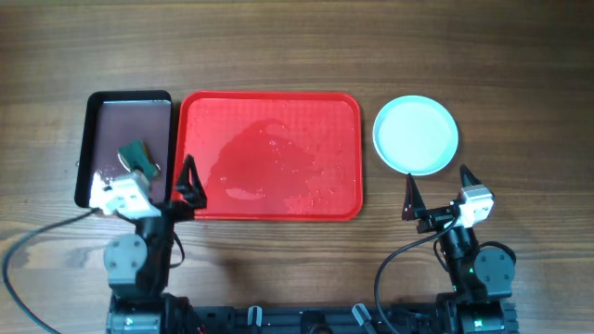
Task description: Clean dirty plates on tray and stack at the side
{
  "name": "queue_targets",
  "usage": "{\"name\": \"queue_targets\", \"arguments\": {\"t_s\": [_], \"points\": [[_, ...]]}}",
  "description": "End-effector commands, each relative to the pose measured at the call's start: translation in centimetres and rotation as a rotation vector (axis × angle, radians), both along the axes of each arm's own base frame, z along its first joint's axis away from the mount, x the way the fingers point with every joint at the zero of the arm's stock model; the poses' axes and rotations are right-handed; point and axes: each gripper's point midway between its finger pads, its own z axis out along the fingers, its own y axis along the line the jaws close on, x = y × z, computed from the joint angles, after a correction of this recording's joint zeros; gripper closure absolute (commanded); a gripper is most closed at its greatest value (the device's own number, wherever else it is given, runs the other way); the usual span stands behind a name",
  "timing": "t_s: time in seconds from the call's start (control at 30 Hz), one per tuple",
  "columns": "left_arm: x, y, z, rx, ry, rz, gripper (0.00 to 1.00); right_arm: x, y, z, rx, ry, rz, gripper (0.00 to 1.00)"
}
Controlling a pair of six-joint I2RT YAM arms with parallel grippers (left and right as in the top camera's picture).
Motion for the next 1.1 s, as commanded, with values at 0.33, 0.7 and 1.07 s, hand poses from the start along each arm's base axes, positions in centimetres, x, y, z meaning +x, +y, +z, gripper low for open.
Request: {"name": "queue_targets", "arguments": {"t_s": [0.33, 0.7, 1.07], "points": [[-1.3, -0.5, -4.7, 0.139, -0.025, -0.041, 0.00, -0.1, 0.4, 0.2, -0.012, -0.012, 0.024, 0.00], [-1.3, -0.5, -4.6, 0.135, -0.033, -0.039, 0.00, -0.1, 0.4, 0.2, -0.012, -0.012, 0.024, 0.00], [-1.3, -0.5, -4.6, 0.135, -0.032, -0.039, 0.00, -0.1, 0.4, 0.2, -0.012, -0.012, 0.024, 0.00]]}}
